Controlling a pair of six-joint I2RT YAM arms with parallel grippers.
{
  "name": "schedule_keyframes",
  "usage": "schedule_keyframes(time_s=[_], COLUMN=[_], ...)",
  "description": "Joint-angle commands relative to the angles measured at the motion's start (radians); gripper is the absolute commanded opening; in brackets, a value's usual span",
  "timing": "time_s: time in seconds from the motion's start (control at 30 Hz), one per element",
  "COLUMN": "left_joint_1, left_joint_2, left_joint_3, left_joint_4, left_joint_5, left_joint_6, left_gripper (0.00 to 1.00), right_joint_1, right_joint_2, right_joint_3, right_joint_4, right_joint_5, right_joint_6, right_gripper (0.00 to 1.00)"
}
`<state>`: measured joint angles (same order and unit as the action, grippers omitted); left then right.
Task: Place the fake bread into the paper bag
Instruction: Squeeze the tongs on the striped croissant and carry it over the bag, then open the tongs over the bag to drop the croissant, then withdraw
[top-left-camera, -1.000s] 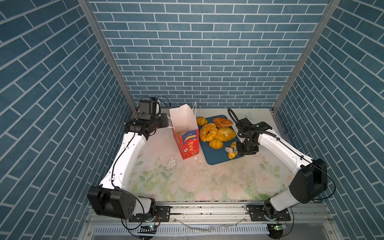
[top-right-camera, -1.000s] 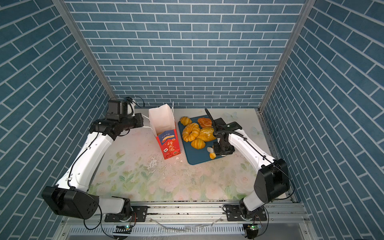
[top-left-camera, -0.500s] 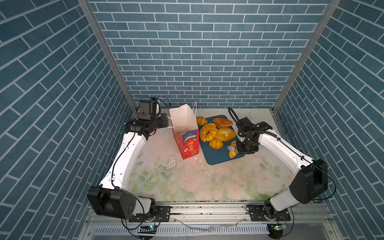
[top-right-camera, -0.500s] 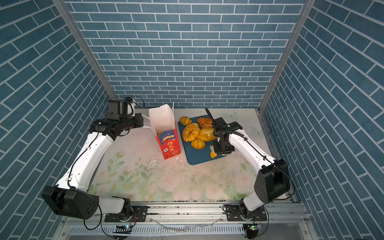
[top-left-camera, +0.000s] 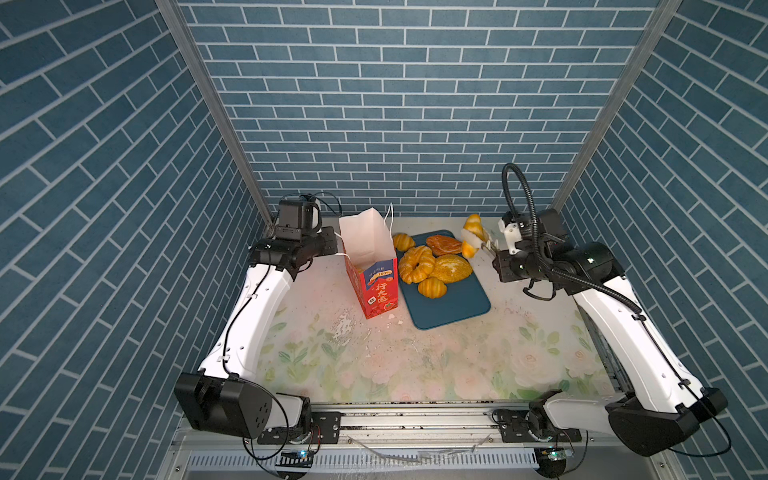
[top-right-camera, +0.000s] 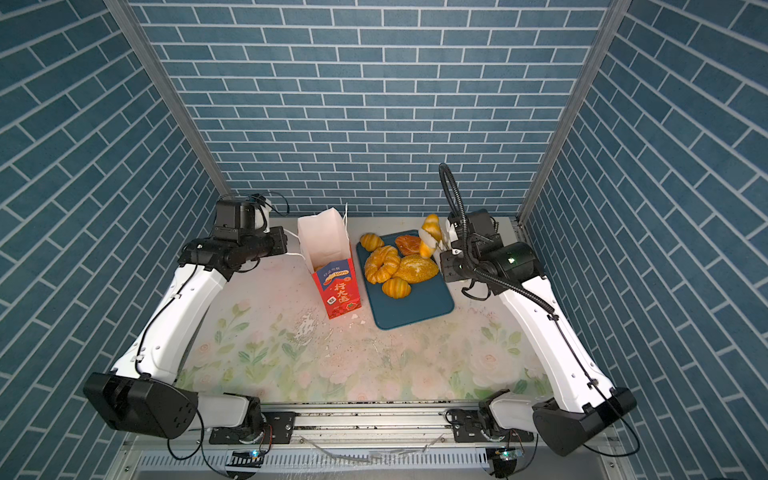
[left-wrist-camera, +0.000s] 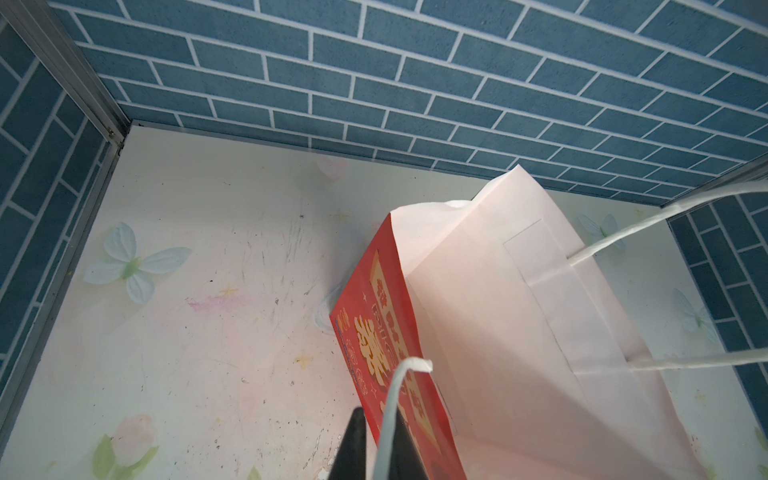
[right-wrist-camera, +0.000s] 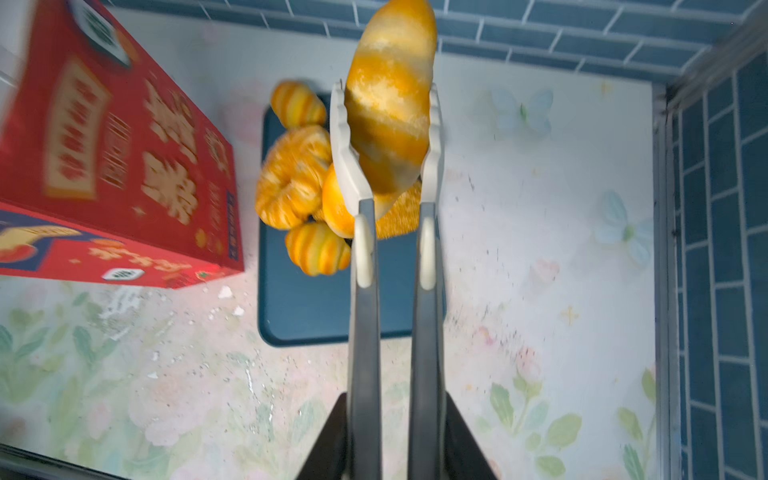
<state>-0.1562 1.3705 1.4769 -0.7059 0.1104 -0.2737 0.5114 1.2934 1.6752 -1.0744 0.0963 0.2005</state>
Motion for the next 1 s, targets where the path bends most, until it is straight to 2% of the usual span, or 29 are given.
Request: schedule_keyframes(time_s=[0.0, 0.2, 0.33, 0.5, 0.97], left_joint_1=[0.005, 0.004, 0.005, 0.004, 0.004], left_joint_2=[-0.001, -0.004, -0.008, -0.014, -0.004], left_joint_3=[0.021, 0.016, 0.016, 0.009, 0.014], left_joint_4=[0.003, 0.004, 0.005, 0.002, -0.003], left_joint_5=[0.014, 0.015, 0.013, 0.012, 0.014], left_joint_6=[-0.008, -0.017, -0.019, -0.021, -0.015], left_gripper=[0.12, 0.12, 0.12, 0.12, 0.12], right_joint_1=[0.031, 0.19, 0.24, 0.291, 0.362], right_joint_2=[0.036, 0.152, 0.239, 0.328, 0.5], right_joint_3=[0.087, 0.253, 0.321, 0.336, 0.383], right_joint_4=[0.194, 0.306, 0.332, 0.317, 0.185], right_joint_5=[-0.076, -0.128, -0.219, -0.246, -0.118], right_joint_6=[-0.132, -0.313, -0.341, -0.352, -0.391], right_gripper=[0.28, 0.28, 0.28, 0.28, 0.31])
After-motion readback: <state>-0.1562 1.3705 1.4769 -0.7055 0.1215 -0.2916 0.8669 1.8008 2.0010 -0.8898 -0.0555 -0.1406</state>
